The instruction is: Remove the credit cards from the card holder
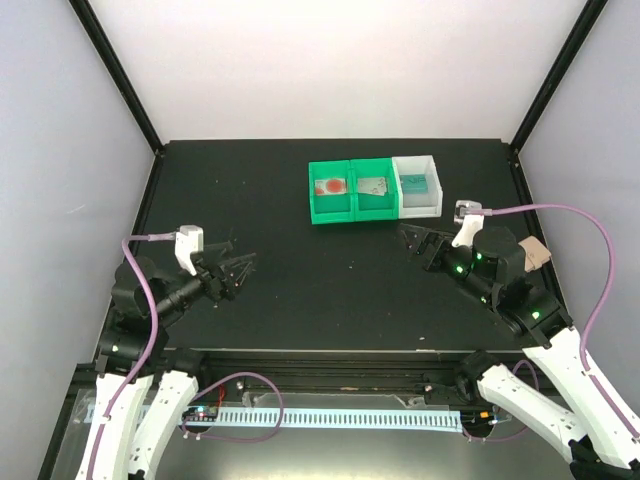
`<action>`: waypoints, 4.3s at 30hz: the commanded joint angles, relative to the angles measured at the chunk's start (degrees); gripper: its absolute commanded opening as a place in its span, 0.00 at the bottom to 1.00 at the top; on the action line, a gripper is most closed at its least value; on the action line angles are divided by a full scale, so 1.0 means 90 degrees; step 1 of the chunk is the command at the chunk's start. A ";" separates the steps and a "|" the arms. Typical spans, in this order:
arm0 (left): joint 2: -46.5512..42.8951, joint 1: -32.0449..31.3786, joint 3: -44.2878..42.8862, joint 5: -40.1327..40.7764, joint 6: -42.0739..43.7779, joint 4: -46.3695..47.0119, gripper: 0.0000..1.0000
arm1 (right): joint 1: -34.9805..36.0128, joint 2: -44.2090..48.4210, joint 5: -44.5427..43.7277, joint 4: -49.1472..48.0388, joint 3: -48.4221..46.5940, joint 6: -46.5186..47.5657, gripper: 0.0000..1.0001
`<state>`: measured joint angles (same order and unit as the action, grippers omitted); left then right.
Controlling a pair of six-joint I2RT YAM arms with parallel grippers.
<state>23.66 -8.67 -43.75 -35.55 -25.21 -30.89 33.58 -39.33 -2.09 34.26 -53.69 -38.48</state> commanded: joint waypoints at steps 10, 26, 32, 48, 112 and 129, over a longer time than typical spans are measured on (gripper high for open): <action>0.0104 0.0040 0.0479 0.0424 0.0162 0.0000 0.99 | -0.0044 -0.0789 -0.1243 -0.0571 0.0404 0.0412 1.00; 0.0153 0.0028 0.0357 0.0741 0.0682 -0.0391 0.99 | -0.2050 -0.3644 -0.3056 -0.0969 -0.0139 0.1074 0.77; -0.0038 0.0024 0.0590 0.0900 0.0531 -0.0096 0.99 | -0.2969 -0.4652 -0.3419 -0.1058 -0.0384 0.1282 0.65; -0.0040 -0.0092 0.0645 0.0942 0.0511 -0.0002 0.99 | -0.5234 -0.6894 -0.2724 -0.0606 -0.1171 0.1419 0.59; -0.0415 -0.0326 0.0779 0.1158 0.0469 0.0172 0.99 | -0.1198 -0.6172 -0.1025 0.0079 0.0200 0.0821 0.54; -0.0564 -0.0316 0.0876 0.1500 0.0409 0.0230 0.99 | 0.0611 -0.5690 -0.1408 0.0813 -0.0760 0.1430 0.54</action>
<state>19.09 -11.35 -35.59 -23.66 -21.21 -29.95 39.24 -95.11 -10.57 37.26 -57.45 -27.07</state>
